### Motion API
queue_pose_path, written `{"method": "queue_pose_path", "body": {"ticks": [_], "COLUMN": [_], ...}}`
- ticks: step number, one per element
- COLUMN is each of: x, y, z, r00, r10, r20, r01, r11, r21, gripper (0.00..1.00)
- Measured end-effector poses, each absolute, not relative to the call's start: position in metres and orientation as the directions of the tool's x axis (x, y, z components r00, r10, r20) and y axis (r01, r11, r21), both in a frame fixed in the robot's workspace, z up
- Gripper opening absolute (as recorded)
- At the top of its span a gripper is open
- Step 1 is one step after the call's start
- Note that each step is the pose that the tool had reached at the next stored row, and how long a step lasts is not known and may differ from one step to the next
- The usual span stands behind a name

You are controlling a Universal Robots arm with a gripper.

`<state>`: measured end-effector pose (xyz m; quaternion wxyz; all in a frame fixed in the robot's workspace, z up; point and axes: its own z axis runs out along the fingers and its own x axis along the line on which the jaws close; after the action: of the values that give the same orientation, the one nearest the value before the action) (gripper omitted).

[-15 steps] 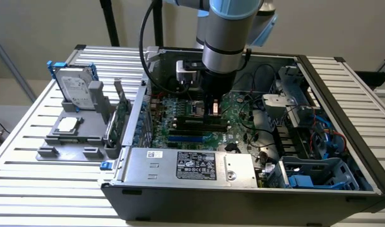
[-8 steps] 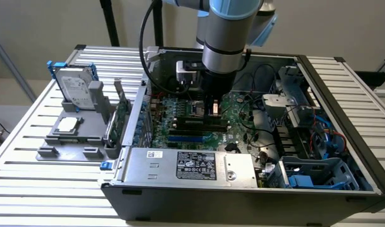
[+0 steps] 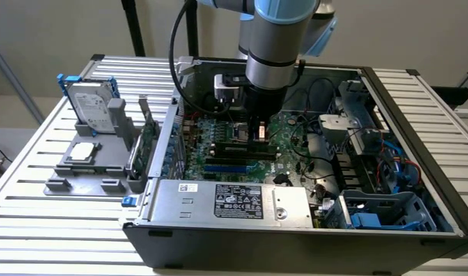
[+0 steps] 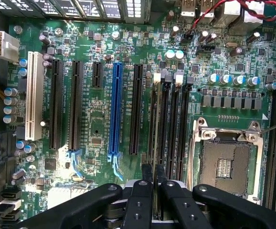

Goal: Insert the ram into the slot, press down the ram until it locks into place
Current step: 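Insert the ram into the slot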

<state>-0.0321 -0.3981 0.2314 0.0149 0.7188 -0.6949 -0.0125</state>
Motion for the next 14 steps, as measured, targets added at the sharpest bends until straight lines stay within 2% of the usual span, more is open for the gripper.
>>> {"method": "queue_pose_path", "body": {"ticks": [14], "x": [-0.0333], "y": [-0.3978], "z": [0.2299], "r00": [0.034], "r10": [-0.999], "r20": [0.004], "r01": [-0.999], "r11": [-0.034], "r21": [0.032], "gripper": [0.14]}}
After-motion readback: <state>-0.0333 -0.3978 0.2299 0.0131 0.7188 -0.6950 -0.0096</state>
